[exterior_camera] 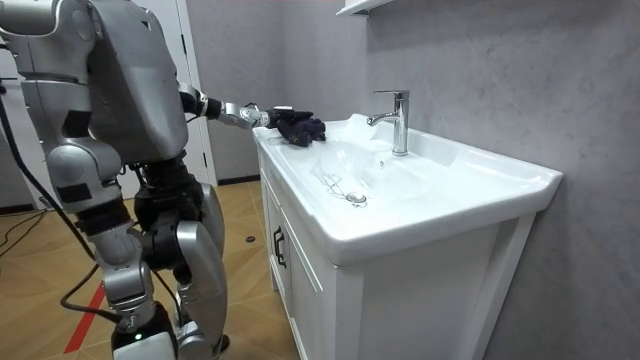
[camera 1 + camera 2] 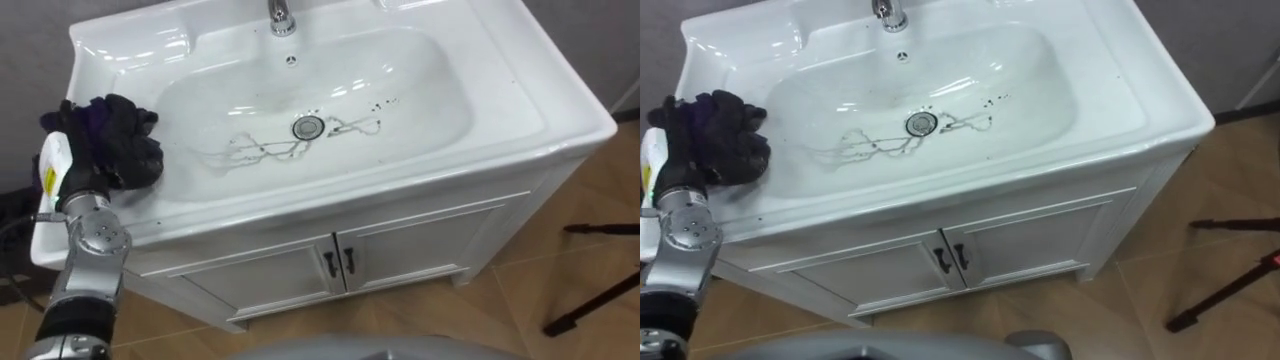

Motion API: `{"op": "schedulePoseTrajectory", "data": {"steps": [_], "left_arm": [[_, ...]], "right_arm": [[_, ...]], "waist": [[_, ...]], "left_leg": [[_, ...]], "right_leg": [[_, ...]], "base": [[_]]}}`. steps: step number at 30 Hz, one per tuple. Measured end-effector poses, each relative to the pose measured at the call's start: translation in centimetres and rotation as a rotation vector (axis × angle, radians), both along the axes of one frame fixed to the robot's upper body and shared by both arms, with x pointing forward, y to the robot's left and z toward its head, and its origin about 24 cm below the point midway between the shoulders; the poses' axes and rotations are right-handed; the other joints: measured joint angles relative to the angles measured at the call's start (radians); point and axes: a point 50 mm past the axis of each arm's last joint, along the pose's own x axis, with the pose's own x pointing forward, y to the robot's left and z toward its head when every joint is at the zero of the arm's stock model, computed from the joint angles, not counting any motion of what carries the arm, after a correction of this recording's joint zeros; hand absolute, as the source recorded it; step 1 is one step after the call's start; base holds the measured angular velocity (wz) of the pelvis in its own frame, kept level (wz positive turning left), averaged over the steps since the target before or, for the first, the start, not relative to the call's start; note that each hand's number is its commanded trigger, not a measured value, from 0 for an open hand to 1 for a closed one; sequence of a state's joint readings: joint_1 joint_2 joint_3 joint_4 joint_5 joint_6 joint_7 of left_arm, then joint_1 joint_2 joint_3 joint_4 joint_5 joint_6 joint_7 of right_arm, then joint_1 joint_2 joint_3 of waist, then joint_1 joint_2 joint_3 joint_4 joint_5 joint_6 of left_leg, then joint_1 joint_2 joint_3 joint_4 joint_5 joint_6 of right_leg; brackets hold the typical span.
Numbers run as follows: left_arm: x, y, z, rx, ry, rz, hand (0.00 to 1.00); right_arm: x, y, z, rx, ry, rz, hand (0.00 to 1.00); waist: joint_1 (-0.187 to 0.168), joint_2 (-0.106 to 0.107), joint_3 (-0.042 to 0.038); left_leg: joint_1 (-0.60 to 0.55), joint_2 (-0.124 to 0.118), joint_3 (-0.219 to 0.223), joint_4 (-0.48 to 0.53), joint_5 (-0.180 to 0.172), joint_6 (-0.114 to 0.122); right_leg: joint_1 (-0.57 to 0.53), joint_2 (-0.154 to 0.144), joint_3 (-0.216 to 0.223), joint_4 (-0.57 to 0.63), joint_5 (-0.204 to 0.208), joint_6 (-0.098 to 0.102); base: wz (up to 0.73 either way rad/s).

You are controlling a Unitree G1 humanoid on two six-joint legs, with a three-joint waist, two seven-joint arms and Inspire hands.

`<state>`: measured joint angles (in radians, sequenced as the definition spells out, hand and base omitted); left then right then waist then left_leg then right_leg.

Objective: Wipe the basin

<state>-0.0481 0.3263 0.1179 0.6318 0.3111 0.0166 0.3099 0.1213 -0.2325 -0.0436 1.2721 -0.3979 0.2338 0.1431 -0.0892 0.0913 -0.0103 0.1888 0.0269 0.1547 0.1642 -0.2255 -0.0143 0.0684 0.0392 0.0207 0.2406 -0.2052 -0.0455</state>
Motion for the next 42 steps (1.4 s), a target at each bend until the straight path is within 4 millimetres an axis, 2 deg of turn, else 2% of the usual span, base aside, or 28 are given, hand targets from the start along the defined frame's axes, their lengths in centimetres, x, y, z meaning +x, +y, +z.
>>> {"op": "schedulePoseTrajectory", "data": {"steps": [1,3,4,5,6,7,9,14,22,31,37,42], "left_arm": [[0.1,0.0,-0.1,0.002,0.009,-0.009,0.01],[0.1,0.0,-0.3,0.007,0.037,-0.027,0.10],[0.2,0.0,-0.4,0.017,0.058,-0.042,0.38],[0.3,0.0,-0.5,0.029,0.075,-0.056,0.58],[0.4,0.0,-0.5,0.041,0.090,-0.070,0.73],[0.4,-0.1,-0.5,0.050,0.099,-0.081,1.00],[0.3,-0.4,-1.0,0.047,0.150,-0.121,1.00],[0.4,0.2,-0.7,0.083,0.155,-0.108,1.00],[0.0,1.4,-0.4,0.085,0.166,-0.052,1.00],[-0.2,1.9,-0.4,0.065,0.159,-0.012,1.00],[-0.3,2.0,-0.4,0.000,0.128,0.026,1.00],[0.3,1.9,0.0,-0.063,0.074,0.058,1.00]], "right_arm": [[0.0,0.0,0.0,-0.002,0.004,-0.002,0.00],[0.0,-0.1,0.1,-0.005,0.006,-0.002,0.00],[0.1,-0.2,0.1,-0.009,0.005,-0.002,0.00],[0.4,-0.2,0.1,-0.011,-0.003,-0.001,0.00],[0.7,-0.3,0.2,-0.015,-0.011,-0.003,0.00],[0.8,-0.3,0.2,-0.016,-0.014,-0.002,0.00],[1.3,-0.4,0.2,-0.012,-0.022,-0.003,0.00],[1.5,-0.6,0.3,-0.022,0.011,0.024,0.00],[1.5,-0.8,0.5,-0.037,0.041,0.025,0.00],[3.1,-0.9,0.6,-0.041,-0.002,0.012,0.00],[3.9,-0.9,0.6,-0.049,-0.050,0.009,0.00],[4.1,-0.7,0.5,-0.037,-0.081,-0.008,0.00]], "waist": [[0.004,0.002,-0.0011],[0.011,0.005,-0.0049],[0.012,0.008,-0.0067],[0.012,0.009,-0.0080],[0.011,0.011,-0.0094],[0.012,0.011,-0.0096],[0.011,0.010,-0.0101],[0.011,0.005,-0.0132],[0.011,-0.002,-0.0173],[0.012,-0.003,-0.0170],[0.014,-0.005,-0.0162],[0.015,-0.009,-0.0129]], "left_leg": [[0.001,0.000,0.003,0.000,0.000,0.000],[0.008,0.001,0.010,0.000,0.000,0.000],[0.011,0.001,0.011,0.000,0.000,0.000],[0.013,0.001,0.013,0.000,0.000,0.000],[0.014,0.001,0.018,0.000,0.000,0.000],[0.016,0.002,0.025,0.000,0.000,0.000],[0.019,0.003,0.048,0.000,0.001,0.001],[0.028,0.005,0.060,0.001,0.001,0.001],[0.034,0.006,0.061,0.000,0.001,0.001],[0.034,0.006,0.060,0.000,0.001,0.001],[0.034,0.006,0.049,-0.002,0.001,0.001],[0.017,0.001,0.015,-0.001,0.001,0.001]], "right_leg": [[0.000,0.000,0.000,0.000,0.001,0.000],[0.004,0.000,0.003,0.002,0.002,0.000],[0.007,0.000,0.005,0.002,0.003,0.000],[0.007,0.000,0.005,0.004,0.003,0.000],[0.007,0.000,0.006,0.006,0.003,0.000],[0.006,0.001,0.007,0.009,0.002,0.000],[0.002,0.001,0.015,0.022,-0.001,-0.001],[0.000,0.000,0.030,0.038,-0.007,-0.002],[0.002,0.002,0.032,0.038,-0.005,-0.003],[0.002,0.001,0.032,0.038,-0.005,-0.002],[0.004,0.001,0.029,0.034,-0.005,-0.002],[-0.007,-0.002,0.029,0.032,-0.006,0.000]], "base": [[-0.08],[-0.08],[-0.04],[-0.04],[0.00],[-0.07],[-0.10],[-0.09],[-0.02],[0.00],[0.01],[0.05]]}}
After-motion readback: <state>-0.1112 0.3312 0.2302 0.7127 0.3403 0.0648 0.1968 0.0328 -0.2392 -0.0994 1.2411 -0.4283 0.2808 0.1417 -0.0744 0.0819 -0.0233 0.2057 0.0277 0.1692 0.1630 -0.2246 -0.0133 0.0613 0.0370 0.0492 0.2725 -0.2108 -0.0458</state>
